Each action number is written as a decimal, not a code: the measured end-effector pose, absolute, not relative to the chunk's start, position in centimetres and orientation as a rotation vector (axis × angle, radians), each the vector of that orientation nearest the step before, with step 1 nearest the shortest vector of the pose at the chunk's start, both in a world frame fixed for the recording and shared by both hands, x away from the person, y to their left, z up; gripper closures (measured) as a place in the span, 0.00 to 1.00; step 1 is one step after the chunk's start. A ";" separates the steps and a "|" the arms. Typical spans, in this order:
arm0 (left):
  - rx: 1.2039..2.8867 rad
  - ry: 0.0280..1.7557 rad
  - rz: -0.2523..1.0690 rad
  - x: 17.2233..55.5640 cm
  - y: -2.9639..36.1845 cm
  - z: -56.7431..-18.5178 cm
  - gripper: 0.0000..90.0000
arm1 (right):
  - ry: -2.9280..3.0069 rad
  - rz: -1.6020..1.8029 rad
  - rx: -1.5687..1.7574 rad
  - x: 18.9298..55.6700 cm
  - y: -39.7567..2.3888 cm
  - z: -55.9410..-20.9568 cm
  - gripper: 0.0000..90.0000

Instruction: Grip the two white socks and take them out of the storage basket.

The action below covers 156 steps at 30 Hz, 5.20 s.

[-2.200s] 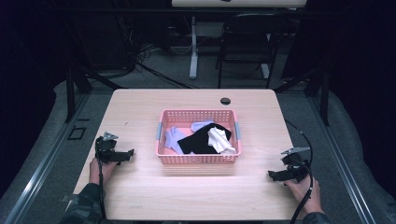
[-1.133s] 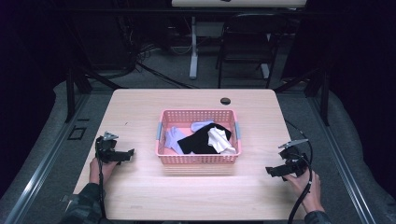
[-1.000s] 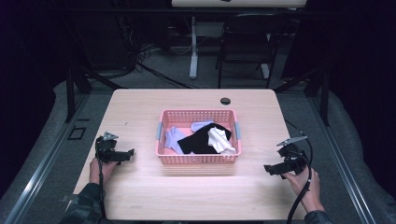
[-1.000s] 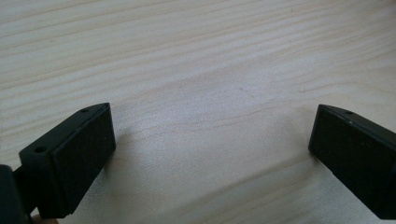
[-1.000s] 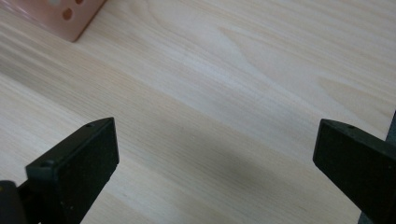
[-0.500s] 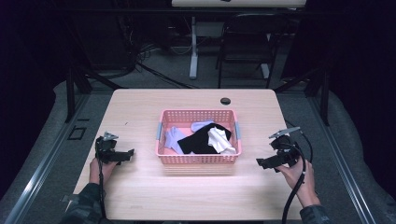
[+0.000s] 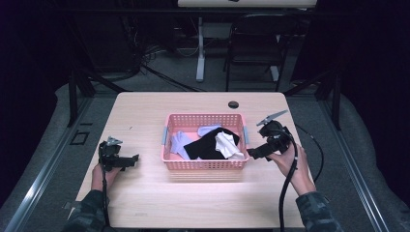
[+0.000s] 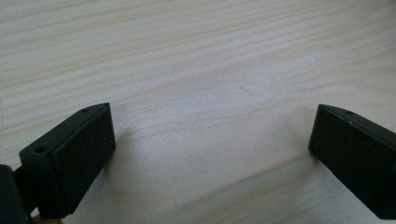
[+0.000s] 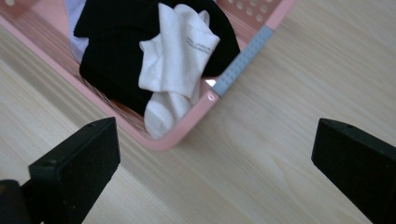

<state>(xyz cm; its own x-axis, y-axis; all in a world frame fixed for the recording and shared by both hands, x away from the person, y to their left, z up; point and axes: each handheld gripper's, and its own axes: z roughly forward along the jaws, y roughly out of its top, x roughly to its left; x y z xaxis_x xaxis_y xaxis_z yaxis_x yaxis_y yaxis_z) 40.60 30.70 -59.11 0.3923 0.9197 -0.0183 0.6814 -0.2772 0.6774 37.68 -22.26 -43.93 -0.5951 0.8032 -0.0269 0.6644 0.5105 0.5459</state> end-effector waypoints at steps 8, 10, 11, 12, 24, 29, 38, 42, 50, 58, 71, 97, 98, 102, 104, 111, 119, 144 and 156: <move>2.050 1.364 0.510 40.6 30.7 -59.1 0.00 | 2.539 0.685 1.187 40.4 -18.9 -43.3 0.01; 2.050 1.364 0.510 40.6 30.7 -59.1 0.00 | 2.547 0.675 1.187 40.6 -18.5 -43.3 0.02; 2.051 1.364 0.510 40.6 30.7 -59.1 0.00 | 2.561 0.676 1.179 41.2 -17.8 -43.3 0.05; 2.051 1.363 0.510 40.6 30.7 -59.1 0.00 | 2.567 0.673 1.174 41.5 -17.5 -43.4 0.07; 2.051 1.360 0.510 40.6 30.7 -59.1 0.00 | 2.647 0.590 1.180 44.4 -14.4 -45.6 0.35; 2.052 1.359 0.509 40.6 30.7 -59.1 0.00 | 2.668 0.570 1.185 45.6 -13.0 -46.7 0.44; 2.056 1.354 0.509 40.6 30.7 -59.1 0.00 | 2.696 0.471 1.205 47.4 -11.5 -48.2 0.53; 2.054 1.356 0.508 40.6 30.7 -59.1 0.00 | 2.694 0.455 1.221 47.8 -11.1 -48.7 0.55; 2.054 1.356 0.508 40.6 30.7 -59.1 0.00 | 2.701 0.412 1.228 48.4 -10.6 -49.5 0.72; 2.055 1.356 0.508 40.6 30.7 -59.1 0.00 | 2.683 0.426 1.218 48.2 -10.4 -49.1 0.90; 2.054 1.356 0.508 40.6 30.7 -59.1 0.00 | 2.666 0.473 1.207 47.9 -10.9 -47.0 0.91; 2.054 1.356 0.508 40.6 30.7 -59.1 0.00 | 2.635 0.588 1.207 47.2 -12.5 -42.5 0.91; 2.054 1.356 0.507 40.6 30.7 -59.1 0.00 | 2.641 0.576 1.196 47.2 -12.6 -42.2 0.92; 2.054 1.356 0.507 40.6 30.7 -59.1 0.00 | 2.627 0.598 1.188 46.8 -12.8 -41.4 0.92; 2.054 1.356 0.507 40.6 30.7 -59.1 0.00 | 2.619 0.601 1.183 46.6 -12.9 -40.9 0.92; 2.054 1.356 0.507 40.6 30.7 -59.1 0.00 | 2.602 0.615 1.181 46.0 -13.6 -39.7 0.92; 2.054 1.356 0.507 40.6 30.7 -59.1 0.00 | 2.576 0.633 1.188 45.4 -14.9 -38.6 0.92; 2.054 1.356 0.507 40.6 30.7 -59.1 0.00 | 2.454 0.602 1.326 43.1 -22.6 -37.4 0.92; 2.054 1.356 0.507 40.6 30.7 -59.1 0.00 | 2.421 0.528 1.445 42.9 -26.4 -39.8 0.92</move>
